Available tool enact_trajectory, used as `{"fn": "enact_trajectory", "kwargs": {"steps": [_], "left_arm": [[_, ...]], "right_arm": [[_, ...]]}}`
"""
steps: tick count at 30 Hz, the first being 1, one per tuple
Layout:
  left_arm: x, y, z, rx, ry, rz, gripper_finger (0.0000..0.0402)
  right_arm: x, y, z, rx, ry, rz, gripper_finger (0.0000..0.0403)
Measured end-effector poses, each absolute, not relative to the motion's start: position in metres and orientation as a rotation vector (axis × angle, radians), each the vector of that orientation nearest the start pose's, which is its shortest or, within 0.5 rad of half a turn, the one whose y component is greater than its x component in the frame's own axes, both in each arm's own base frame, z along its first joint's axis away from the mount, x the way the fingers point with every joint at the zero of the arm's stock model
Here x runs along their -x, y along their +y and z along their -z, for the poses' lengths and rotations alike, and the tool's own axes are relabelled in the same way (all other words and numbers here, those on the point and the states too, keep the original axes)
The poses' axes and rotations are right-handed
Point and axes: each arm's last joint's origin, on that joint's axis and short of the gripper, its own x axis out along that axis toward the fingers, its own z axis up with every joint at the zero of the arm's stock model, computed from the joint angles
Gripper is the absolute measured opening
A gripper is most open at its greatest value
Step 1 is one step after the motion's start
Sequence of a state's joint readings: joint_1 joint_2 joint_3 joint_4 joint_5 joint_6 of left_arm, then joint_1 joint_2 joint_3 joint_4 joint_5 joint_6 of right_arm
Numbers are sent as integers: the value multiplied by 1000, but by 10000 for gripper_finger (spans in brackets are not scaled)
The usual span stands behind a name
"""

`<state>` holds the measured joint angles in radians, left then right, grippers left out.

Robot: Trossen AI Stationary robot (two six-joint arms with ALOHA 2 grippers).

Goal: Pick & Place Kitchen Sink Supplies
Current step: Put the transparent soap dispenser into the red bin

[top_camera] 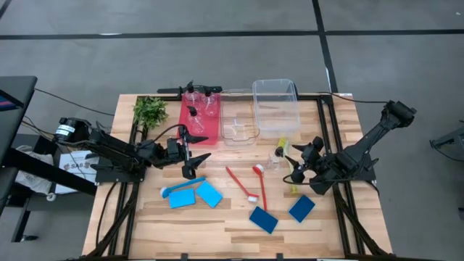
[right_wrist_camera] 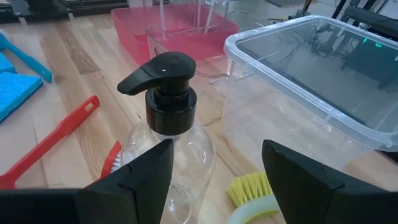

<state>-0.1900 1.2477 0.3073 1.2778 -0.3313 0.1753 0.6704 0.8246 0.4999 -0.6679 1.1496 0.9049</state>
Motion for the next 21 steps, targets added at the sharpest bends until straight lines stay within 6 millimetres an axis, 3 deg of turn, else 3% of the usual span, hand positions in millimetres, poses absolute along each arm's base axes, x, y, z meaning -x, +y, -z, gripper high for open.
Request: {"fn": "enact_trajectory", "kwargs": {"steps": [11, 21], "left_arm": [[-217, -32, -223, -87, -313, -168, 280], [-217, -32, -223, -87, -312, -168, 281]], "right_arm": [[-127, 68, -213, -32, 339, 605, 240], [-128, 64, -204, -28, 337, 632, 240]]}}
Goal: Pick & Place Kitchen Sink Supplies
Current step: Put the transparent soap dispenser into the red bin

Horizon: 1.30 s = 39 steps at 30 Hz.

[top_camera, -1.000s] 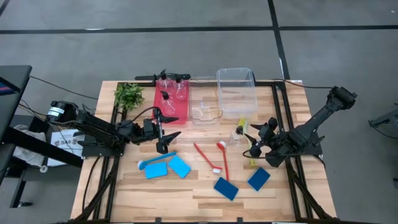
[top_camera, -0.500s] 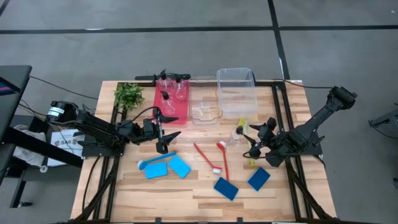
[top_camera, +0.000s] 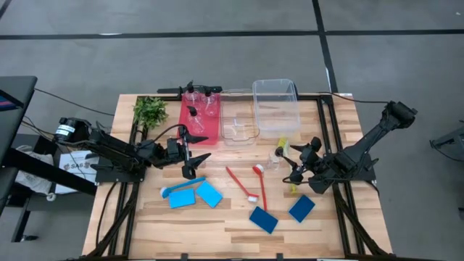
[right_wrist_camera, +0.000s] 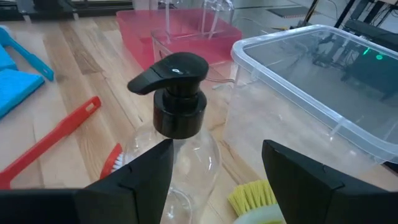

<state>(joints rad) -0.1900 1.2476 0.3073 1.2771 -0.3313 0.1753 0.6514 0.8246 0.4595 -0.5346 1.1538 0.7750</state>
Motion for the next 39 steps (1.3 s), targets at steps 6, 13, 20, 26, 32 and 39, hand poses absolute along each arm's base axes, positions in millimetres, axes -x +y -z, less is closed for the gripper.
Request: {"fn": "enact_trajectory", "kwargs": {"steps": [6, 13, 20, 26, 32, 39], "left_arm": [[-217, -32, -223, -87, -312, -168, 280], [-217, -32, -223, -87, -312, -168, 280], [-217, -32, -223, -87, -312, -168, 281], [-217, -32, -223, -86, -313, -168, 280], [-217, -32, -223, -86, -314, -168, 281], [-217, -32, -223, -86, -314, -168, 281]], "right_arm": [[-128, 64, -204, -28, 337, 630, 240], [-128, 64, -204, -28, 337, 630, 240], [-130, 66, -206, -19, 331, 609, 240], [-132, 68, -208, 9, 324, 590, 240], [-132, 68, -208, 8, 324, 593, 240], [-133, 68, -209, -2, 317, 592, 240]]}}
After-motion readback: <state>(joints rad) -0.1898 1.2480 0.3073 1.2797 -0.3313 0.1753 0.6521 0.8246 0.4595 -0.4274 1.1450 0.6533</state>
